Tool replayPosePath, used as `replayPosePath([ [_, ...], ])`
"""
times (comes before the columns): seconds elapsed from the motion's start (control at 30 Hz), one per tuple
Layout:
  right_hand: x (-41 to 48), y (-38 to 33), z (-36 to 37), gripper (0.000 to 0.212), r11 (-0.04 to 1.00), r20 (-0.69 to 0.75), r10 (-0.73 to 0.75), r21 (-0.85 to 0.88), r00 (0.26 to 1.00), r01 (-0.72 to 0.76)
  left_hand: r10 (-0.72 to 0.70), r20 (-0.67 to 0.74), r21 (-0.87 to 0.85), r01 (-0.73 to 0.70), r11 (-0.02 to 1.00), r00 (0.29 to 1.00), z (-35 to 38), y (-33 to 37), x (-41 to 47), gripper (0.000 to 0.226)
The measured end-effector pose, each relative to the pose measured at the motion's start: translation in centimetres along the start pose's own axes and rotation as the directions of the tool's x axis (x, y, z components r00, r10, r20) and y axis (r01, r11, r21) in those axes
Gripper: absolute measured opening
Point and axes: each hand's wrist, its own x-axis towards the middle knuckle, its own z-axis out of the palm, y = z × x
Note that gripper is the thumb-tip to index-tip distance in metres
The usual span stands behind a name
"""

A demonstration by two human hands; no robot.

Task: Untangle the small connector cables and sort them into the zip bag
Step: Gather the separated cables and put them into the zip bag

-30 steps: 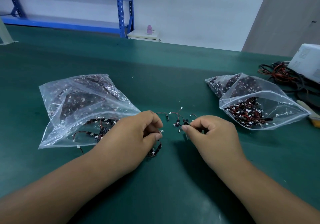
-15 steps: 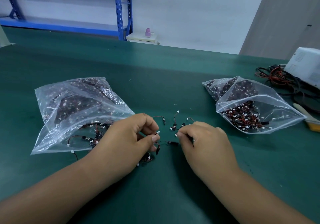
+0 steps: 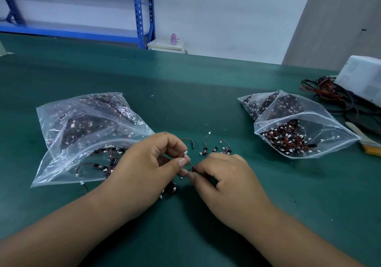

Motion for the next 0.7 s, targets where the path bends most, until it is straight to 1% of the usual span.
replayPosePath([
  [0.03, 0.0, 0.2, -0.1, 0.026, 1.0, -0.013, 0.022, 0.003, 1.0, -0.022, 0.012, 0.002, 0.062, -0.012, 0.998, 1.0, -0.1, -0.1, 0.0, 0.029],
  [0.07, 0.0, 0.4, -0.1, 0.027, 0.999, -0.029, 0.047, 0.011, 0.998, -0.047, 0.041, 0.01, 0.175, -0.042, 0.984, 0.999, -0.4, -0.4, 0.0, 0.027],
  [0.1, 0.1, 0.7, -0.1, 0.028, 0.997, -0.046, 0.076, 0.02, 0.996, -0.075, 0.074, 0.034, 0.324, -0.081, 0.943, 0.997, -0.6, -0.6, 0.0, 0.026],
  [0.13, 0.2, 0.9, -0.1, 0.029, 0.994, -0.06, 0.104, 0.032, 0.993, -0.103, 0.103, 0.069, 0.467, -0.123, 0.875, 0.992, -0.9, -0.6, -0.1, 0.025],
  [0.17, 0.3, 1.0, 0.0, 0.03, 0.991, -0.071, 0.13, 0.045, 0.989, -0.127, 0.118, 0.105, 0.574, -0.157, 0.803, 0.987, -1.1, -0.7, -0.2, 0.025],
  [0.2, 0.6, 1.1, 0.0, 0.031, 0.988, -0.074, 0.149, 0.058, 0.986, -0.145, 0.113, 0.139, 0.638, -0.176, 0.75, 0.984, -1.3, -0.6, -0.2, 0.022],
  [0.27, 1.0, 1.1, 0.1, 0.029, 0.989, -0.057, 0.15, 0.022, 0.987, -0.149, 0.082, 0.187, 0.691, -0.19, 0.697, 0.979, -1.3, -0.5, -0.3, 0.019],
  [0.37, 1.4, 1.1, 0.2, 0.022, 0.981, 0.015, 0.114, -0.161, 0.993, -0.11, 0.042, 0.213, 0.723, -0.186, 0.665, 0.976, -1.4, -0.3, -0.2, 0.016],
  [0.5, 1.3, 1.5, 0.4, 0.015, 0.976, 0.025, 0.099, -0.197, 0.995, -0.092, -0.017, 0.239, 0.738, -0.17, 0.653, 0.971, -1.5, -0.1, -0.1, 0.007],
  [0.57, 1.2, 1.6, 0.5, 0.015, 0.972, 0.058, 0.068, -0.227, 0.996, -0.053, -0.032, 0.243, 0.748, -0.166, 0.643, 0.97, -1.5, -0.1, -0.1, 0.005],
  [0.63, 1.3, 1.8, 0.8, 0.021, 0.957, 0.103, 0.065, -0.288, 0.992, -0.033, -0.037, 0.244, 0.753, -0.165, 0.637, 0.969, -1.4, -0.1, -0.1, 0.005],
  [0.7, 1.6, 2.1, 1.1, 0.025, 0.928, 0.087, 0.068, -0.371, 0.994, -0.031, -0.04, 0.241, 0.754, -0.161, 0.637, 0.97, -1.3, -0.1, -0.1, 0.005],
])
